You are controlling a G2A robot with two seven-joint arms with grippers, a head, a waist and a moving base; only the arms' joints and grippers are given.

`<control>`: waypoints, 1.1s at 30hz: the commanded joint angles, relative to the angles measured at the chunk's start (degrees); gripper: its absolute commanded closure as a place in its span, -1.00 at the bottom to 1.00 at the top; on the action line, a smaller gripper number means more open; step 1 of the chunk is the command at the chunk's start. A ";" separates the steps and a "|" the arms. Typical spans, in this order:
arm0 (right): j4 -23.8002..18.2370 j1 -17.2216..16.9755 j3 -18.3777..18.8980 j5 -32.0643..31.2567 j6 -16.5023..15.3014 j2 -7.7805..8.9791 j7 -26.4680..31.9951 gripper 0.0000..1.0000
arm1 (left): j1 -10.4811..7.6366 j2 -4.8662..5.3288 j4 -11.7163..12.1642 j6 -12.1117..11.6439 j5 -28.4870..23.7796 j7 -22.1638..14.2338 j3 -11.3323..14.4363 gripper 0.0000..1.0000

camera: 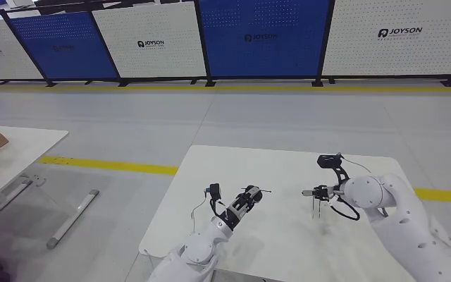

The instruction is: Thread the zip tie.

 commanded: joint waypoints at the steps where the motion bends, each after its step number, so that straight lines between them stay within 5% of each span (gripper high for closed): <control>1: -0.63 -0.65 0.89 2.10 -2.57 0.16 0.59 -1.00 | 0.00 0.00 0.00 0.00 0.00 0.00 0.00 1.00; 3: -0.96 -0.86 1.82 3.31 -4.55 0.48 2.96 -1.00 | 0.00 0.00 0.00 0.00 0.00 0.00 0.00 1.00; 7: -1.82 -0.34 2.28 3.04 -3.65 0.78 7.95 -1.00 | 0.00 0.00 0.00 0.00 0.00 0.00 0.00 1.00; 21: -1.13 -1.27 3.51 5.57 -3.64 0.80 6.19 -1.00 | 0.00 0.00 0.00 0.00 0.00 0.00 0.00 1.00; 27: -0.54 0.62 2.53 2.74 1.87 0.51 8.55 -1.00 | 0.00 0.00 0.00 0.00 0.00 0.00 0.00 1.00; 33: -0.54 0.77 2.40 2.53 2.16 0.47 8.51 -1.00 | 0.00 0.00 0.00 0.00 0.00 0.00 0.00 1.00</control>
